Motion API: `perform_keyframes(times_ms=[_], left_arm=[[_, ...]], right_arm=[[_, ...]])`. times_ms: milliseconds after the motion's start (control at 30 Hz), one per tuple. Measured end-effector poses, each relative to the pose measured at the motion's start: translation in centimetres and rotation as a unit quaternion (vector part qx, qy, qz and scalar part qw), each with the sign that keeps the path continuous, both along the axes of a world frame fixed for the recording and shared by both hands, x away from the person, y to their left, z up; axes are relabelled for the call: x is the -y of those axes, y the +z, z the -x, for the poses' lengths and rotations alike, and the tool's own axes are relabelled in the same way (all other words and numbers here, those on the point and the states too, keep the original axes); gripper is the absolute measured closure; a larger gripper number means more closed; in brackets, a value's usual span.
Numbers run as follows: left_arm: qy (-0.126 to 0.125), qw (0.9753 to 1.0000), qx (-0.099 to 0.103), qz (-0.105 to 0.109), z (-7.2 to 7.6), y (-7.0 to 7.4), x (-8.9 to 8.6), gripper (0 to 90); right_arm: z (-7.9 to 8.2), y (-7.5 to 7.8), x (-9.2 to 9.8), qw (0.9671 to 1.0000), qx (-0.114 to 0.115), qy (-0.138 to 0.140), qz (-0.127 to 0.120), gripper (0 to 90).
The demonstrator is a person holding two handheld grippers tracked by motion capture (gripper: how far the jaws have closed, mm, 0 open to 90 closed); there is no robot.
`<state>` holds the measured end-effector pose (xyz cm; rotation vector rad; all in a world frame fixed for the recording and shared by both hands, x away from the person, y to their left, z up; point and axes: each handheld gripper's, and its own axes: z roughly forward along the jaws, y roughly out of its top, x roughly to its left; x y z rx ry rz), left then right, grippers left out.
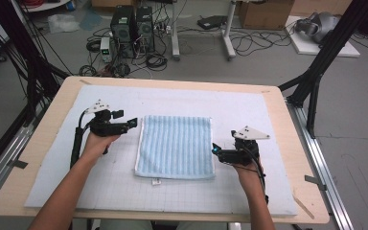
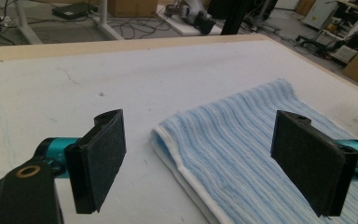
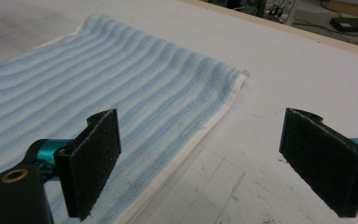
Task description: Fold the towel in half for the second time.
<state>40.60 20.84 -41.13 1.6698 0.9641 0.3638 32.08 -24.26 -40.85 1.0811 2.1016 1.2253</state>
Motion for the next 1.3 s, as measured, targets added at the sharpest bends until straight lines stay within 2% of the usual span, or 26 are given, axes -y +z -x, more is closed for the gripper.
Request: perform_keyframes(times_ms=[67,167,200,267,400,500,667,867,933,967,1033,1167,1233,1300], left_arm=[[-0.009,0.9998,-0.015,-0.01,-0.8,0.0,0.3,21.2],[-0.016,0.9993,-0.02,-0.026,-1.9,-0.2,1.1,23.3],[-0.018,0.9989,-0.021,-0.037,-2.3,-0.3,1.4,23.6],[-0.008,0.9978,-0.028,-0.06,-3.3,-0.6,2.1,24.2],[-0.009,0.9958,-0.042,-0.081,-4.9,-1.4,3.2,27.3],[-0.028,0.9934,-0.044,-0.102,-5.6,-2.0,3.8,32.2],[-0.039,0.9894,-0.036,-0.135,-6.2,-2.7,4.2,46.9],[-0.063,0.9831,-0.057,-0.162,-6.5,-3.8,4.9,58.9],[-0.06,0.9842,-0.06,-0.156,-6.6,-3.9,4.8,63.8],[-0.062,0.9843,-0.061,-0.154,-6.6,-3.8,4.8,72.4],[-0.057,0.9839,-0.047,-0.163,-6.6,-3.7,4.8,84.8],[-0.047,0.9865,-0.041,-0.151,-6.6,-3.7,4.8,86.2],[-0.049,0.9863,-0.043,-0.152,-6.6,-3.7,4.8,86.2],[-0.049,0.9869,-0.045,-0.147,-6.6,-3.7,4.7,86.1]], right_arm=[[0.1,0.0,-0.1,1.0,0.0,0.003,0.004,11.8],[0.1,0.0,-0.3,1.0,-0.001,0.009,0.004,11.8],[0.2,0.0,-0.4,1.0,-0.004,0.009,0.003,11.8],[0.1,0.0,-0.4,0.9999,-0.005,0.012,0.002,11.8],[0.1,-0.1,-0.5,0.9999,-0.005,0.015,0.004,11.8],[0.1,-0.1,-0.5,0.9999,-0.007,0.014,0.003,11.8],[0.3,-0.2,-0.5,0.9998,-0.008,0.017,0.002,11.8],[0.2,-0.4,-0.7,0.9997,-0.015,0.018,0.007,11.8],[0.0,-0.5,-0.7,0.9997,-0.018,0.019,0.005,11.8],[-0.1,-0.5,-0.7,0.9997,-0.016,0.019,0.008,11.8],[-0.4,-0.6,-0.9,0.9996,-0.02,0.02,0.007,11.9],[-2.4,-1.0,-1.4,0.9992,-0.033,0.019,0.014,11.8],[-4.0,-1.3,-1.6,0.9988,-0.043,0.022,0.009,11.8],[-5.7,-1.4,-1.9,0.9983,-0.053,0.019,0.013,11.8]])
